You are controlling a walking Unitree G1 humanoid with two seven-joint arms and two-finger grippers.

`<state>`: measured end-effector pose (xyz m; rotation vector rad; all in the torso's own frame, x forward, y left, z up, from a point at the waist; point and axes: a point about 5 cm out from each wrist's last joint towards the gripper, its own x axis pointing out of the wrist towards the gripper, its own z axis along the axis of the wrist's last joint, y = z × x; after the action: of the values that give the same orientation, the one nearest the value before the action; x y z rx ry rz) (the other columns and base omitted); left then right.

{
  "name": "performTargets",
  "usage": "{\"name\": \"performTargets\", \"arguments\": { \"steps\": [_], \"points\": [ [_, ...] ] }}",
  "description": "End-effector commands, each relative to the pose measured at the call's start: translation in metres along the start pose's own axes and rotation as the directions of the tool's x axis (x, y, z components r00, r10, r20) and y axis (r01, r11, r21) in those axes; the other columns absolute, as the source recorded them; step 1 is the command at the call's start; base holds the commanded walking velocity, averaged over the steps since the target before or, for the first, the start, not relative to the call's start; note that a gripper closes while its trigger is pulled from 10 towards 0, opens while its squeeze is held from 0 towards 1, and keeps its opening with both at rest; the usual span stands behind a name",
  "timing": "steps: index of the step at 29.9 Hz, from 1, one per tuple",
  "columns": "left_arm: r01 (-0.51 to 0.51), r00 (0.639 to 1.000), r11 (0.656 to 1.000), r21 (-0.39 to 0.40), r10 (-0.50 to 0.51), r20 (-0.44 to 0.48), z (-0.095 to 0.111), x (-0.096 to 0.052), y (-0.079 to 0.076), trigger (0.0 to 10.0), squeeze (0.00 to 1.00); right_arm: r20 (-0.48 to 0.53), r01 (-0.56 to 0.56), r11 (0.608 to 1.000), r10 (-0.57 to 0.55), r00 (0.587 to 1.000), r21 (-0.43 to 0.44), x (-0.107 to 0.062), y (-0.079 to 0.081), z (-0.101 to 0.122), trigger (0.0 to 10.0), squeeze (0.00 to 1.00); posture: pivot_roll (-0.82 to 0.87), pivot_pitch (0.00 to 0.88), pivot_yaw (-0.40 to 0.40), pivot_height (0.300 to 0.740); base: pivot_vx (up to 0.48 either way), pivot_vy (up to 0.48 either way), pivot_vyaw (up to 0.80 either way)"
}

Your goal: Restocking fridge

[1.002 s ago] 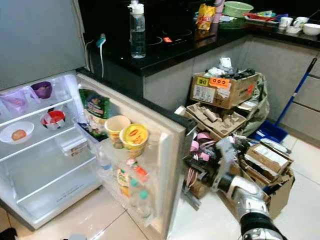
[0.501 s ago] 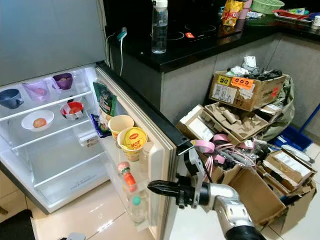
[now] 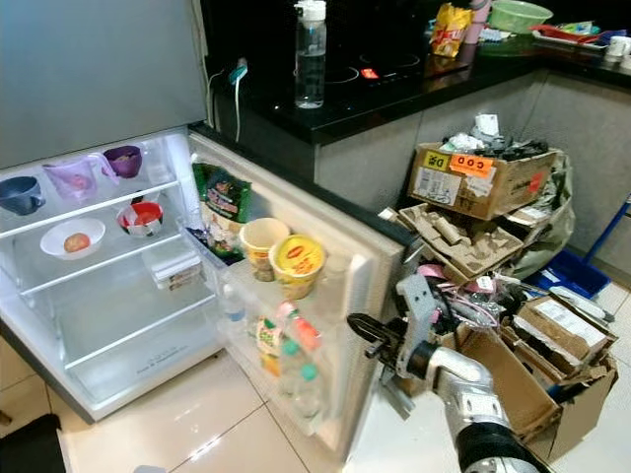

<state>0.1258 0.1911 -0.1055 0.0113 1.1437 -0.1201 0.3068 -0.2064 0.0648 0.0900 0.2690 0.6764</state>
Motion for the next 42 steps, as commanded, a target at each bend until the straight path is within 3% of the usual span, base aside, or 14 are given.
{"name": "performTargets", "arguments": {
  "steps": [1, 6, 11, 12, 15, 16, 17, 22, 25, 26, 27, 34, 36, 42],
  "points": [
    [-0.001, 1.0, 1.0, -0.001, 0.001, -0.008, -0.002, 0.0, -0.001, 10.0, 0.0, 0.021, 0.079, 0.995, -0.08, 0.997, 0.055, -0.009, -0.01, -0.004, 10.0, 0.0, -0.09, 0.0, -0.015, 0.74, 0.0, 0.0, 0.0],
    [0.0, 1.0, 1.0, 0.002, 0.0, -0.01, -0.003, 0.0, -0.002, 10.0, 0.0, 0.044, 0.03, 0.992, -0.035, 0.998, 0.126, -0.019, -0.013, -0.012, 10.0, 0.0, -0.09, 0.0, -0.015, 0.74, 0.0, 0.0, 0.0],
    [0.0, 1.0, 1.0, 0.003, 0.0, -0.011, -0.003, 0.0, -0.002, 10.0, 0.0, -0.117, -0.036, 0.995, 0.047, 0.992, 0.097, -0.025, -0.006, -0.032, 10.0, 0.0, -0.09, 0.0, -0.017, 0.74, 0.0, 0.0, 0.0],
    [-0.002, 1.0, 1.0, 0.003, 0.002, -0.012, -0.003, 0.0, -0.001, 10.0, 0.0, -0.213, 0.009, 0.997, 0.007, 0.977, 0.074, -0.03, -0.009, -0.043, 10.0, 0.0, -0.09, 0.0, -0.019, 0.74, 0.0, 0.0, 0.0],
    [-0.003, 1.0, 1.0, 0.003, 0.003, -0.012, -0.003, 0.0, -0.001, 10.0, 0.0, -0.302, 0.079, 0.996, -0.062, 0.951, 0.045, -0.036, -0.014, -0.051, 10.0, 0.0, -0.09, 0.0, -0.019, 0.74, 0.0, 0.0, 0.0],
    [-0.003, 1.0, 1.0, 0.003, 0.003, -0.013, -0.004, 0.0, -0.001, 10.0, 0.0, -0.387, 0.197, 0.98, -0.184, 0.903, -0.008, -0.044, -0.024, -0.058, 10.0, 0.0, -0.09, 0.0, -0.019, 0.74, 0.0, 0.0, 0.0],
    [-0.003, 1.0, 1.0, 0.003, 0.003, -0.014, -0.004, 0.0, -0.001, 10.0, 0.0, -0.47, 0.379, 0.921, -0.373, 0.8, -0.087, -0.059, -0.04, -0.064, 10.0, 0.0, -0.09, 0.0, -0.016, 0.74, 0.0, 0.0, 0.0],
    [-0.002, 1.0, 1.0, 0.003, 0.002, -0.014, -0.004, 0.0, -0.001, 10.0, 0.0, -0.488, 0.429, 0.896, -0.425, 0.762, -0.111, -0.064, -0.044, -0.065, 10.0, 0.0, -0.09, 0.0, -0.016, 0.74, 0.0, 0.0, 0.0],
    [0.004, 1.0, 1.0, 0.012, -0.004, -0.014, -0.004, 0.0, -0.002, 10.0, 0.0, -0.499, 0.556, 0.806, -0.574, 0.649, -0.205, -0.08, -0.057, -0.066, 10.0, 0.0, -0.1, 0.0, -0.016, 0.74, 0.0, 0.0, 0.0],
    [0.004, 1.0, 1.0, 0.012, -0.004, -0.014, -0.004, 0.0, -0.002, 10.0, 0.0, -0.499, 0.556, 0.806, -0.574, 0.649, -0.205, -0.08, -0.057, -0.066, 10.0, 0.0, -0.1, 0.0, -0.016, 0.74, 0.0, 0.0, 0.0],
    [0.008, 1.0, 1.0, 0.013, -0.008, -0.014, -0.004, 0.0, -0.002, 10.0, 0.0, -0.505, 0.578, 0.782, -0.605, 0.616, -0.231, -0.085, -0.058, -0.069, 10.0, 0.0, -0.1, 0.0, -0.018, 0.74, 0.0, 0.0, 0.0],
    [0.026, 0.999, 1.0, 0.012, -0.026, -0.02, -0.005, 0.0, -0.005, 10.0, 0.0, -0.615, 0.666, 0.699, -0.652, 0.444, -0.26, -0.11, -0.042, -0.112, 10.0, 0.0, -0.1, 0.0, -0.018, 0.74, 0.0, 0.0, 0.0],
    [0.026, 0.999, 1.0, 0.012, -0.026, -0.02, -0.005, 0.0, -0.005, 10.0, 0.0, -0.615, 0.666, 0.699, -0.652, 0.444, -0.26, -0.11, -0.042, -0.112, 10.0, 0.0, -0.1, 0.0, -0.018, 0.74, 0.0, 0.0, 0.0],
    [0.026, 0.999, 1.0, 0.017, -0.025, -0.02, -0.004, 0.001, -0.005, 10.0, 0.0, -0.763, 0.674, 0.7, -0.563, 0.319, -0.235, -0.138, -0.004, -0.165, 10.0, 0.0, -0.11, 0.0, -0.016, 0.74, 0.0, 0.0, 0.0]
  ]
}}
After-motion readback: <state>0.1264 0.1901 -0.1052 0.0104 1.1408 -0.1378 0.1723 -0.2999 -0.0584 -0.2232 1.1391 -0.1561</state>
